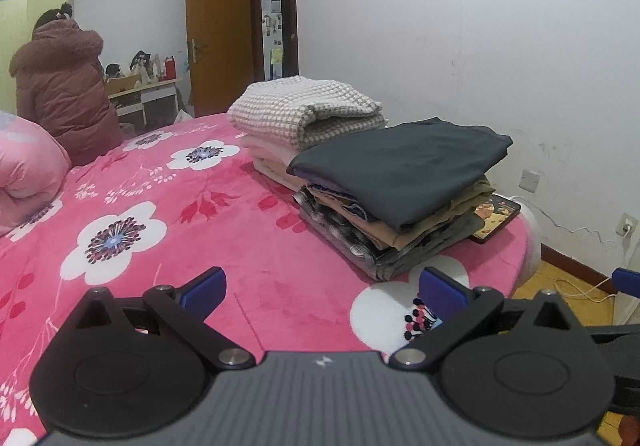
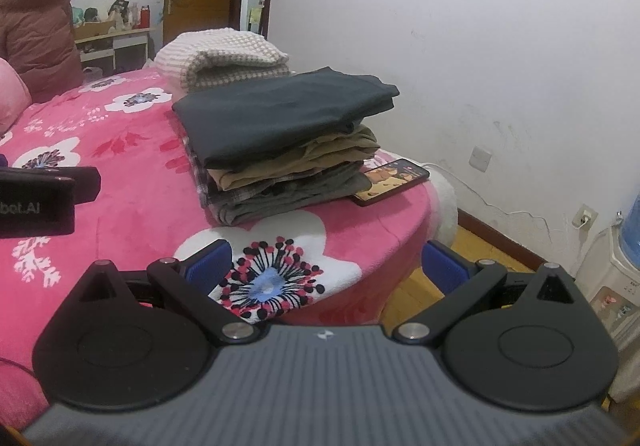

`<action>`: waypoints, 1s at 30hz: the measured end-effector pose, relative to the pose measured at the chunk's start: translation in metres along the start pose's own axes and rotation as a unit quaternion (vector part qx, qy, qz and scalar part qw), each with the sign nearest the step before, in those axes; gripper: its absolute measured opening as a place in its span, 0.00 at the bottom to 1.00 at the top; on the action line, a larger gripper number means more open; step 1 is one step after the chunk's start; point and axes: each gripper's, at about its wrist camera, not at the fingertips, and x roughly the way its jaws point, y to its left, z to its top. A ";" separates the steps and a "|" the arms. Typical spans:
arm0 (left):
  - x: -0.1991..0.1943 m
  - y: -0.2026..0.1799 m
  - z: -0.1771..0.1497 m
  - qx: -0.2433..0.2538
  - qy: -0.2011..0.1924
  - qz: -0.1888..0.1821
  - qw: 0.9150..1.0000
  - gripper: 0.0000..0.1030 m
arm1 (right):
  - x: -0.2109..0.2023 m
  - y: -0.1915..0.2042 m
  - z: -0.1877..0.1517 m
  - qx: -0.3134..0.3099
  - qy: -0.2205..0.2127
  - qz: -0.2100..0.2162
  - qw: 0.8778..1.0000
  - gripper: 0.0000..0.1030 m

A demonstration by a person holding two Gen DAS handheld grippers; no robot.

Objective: Fold clothes

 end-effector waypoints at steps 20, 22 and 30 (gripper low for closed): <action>0.018 0.006 -0.002 -0.006 0.024 -0.004 1.000 1.00 | 0.017 -0.002 0.004 0.025 0.020 0.004 0.999 0.99; 0.019 0.007 -0.002 -0.008 0.025 -0.004 1.000 1.00 | 0.019 0.001 0.005 0.022 0.022 0.003 1.000 0.99; 0.019 0.014 -0.002 -0.016 0.022 -0.002 1.000 1.00 | 0.018 0.008 0.011 0.017 0.016 0.004 1.000 0.99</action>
